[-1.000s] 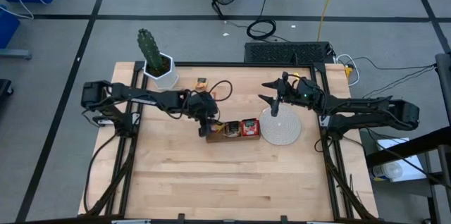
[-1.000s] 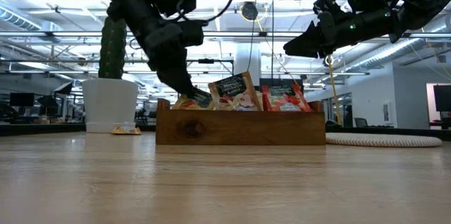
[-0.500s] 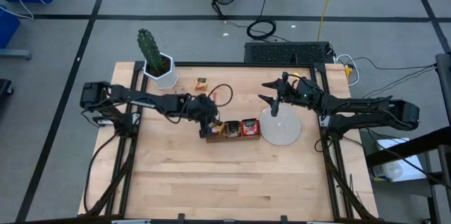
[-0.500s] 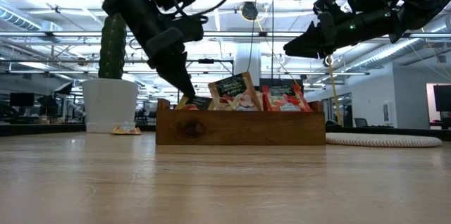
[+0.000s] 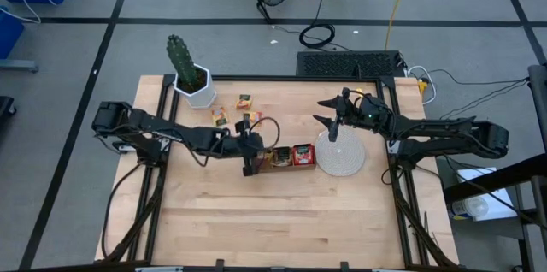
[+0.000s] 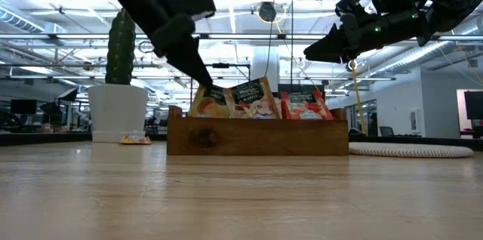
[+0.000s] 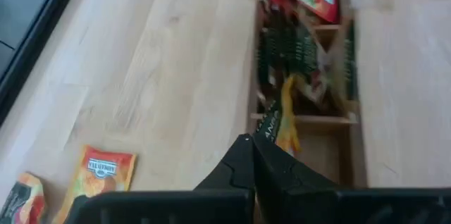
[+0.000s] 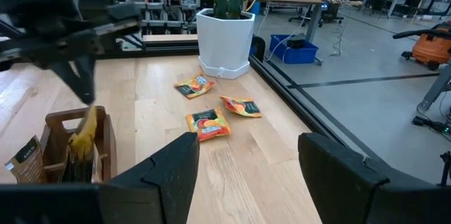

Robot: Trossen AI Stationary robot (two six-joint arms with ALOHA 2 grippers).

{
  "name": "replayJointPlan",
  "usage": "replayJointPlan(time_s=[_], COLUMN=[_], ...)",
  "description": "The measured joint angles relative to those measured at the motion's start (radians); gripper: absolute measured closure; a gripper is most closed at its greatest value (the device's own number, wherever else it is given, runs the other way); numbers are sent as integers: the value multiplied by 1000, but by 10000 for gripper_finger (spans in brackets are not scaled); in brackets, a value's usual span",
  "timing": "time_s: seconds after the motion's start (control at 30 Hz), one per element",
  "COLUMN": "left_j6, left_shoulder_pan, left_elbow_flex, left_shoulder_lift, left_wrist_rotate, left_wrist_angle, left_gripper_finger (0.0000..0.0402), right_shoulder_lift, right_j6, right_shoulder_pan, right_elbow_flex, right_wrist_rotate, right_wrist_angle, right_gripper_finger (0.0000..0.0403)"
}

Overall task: Pick & Place Tea
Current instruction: Put the yellow tea bag into the left section of the wooden organizer

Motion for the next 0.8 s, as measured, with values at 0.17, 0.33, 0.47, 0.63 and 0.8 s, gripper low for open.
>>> replayJointPlan(time_s=[0.17,0.33,0.47,0.63,0.8], left_j6=[-62,-150,-176,-125,23], left_shoulder_pan=[-62,-138,-185,-211,-222], left_elbow_flex=[0,-20,-74,-185,-266], left_shoulder_lift=[-10,-9,-8,-8,-8], left_wrist_rotate=[-157,-310,-374,-390,-412], left_wrist_angle=[-12,-28,29,247,397], left_gripper_finger=[400,401,401,401,401], right_shoulder_lift=[0,0,0,0,0], right_j6=[0,0,1,1,20], right_shoulder_pan=[0,0,0,0,0], right_elbow_flex=[0,0,0,0,0], right_wrist_rotate=[0,0,0,0,0], right_wrist_angle=[-1,-3,-3,-3,-3], right_gripper_finger=[177,177,177,177,177])
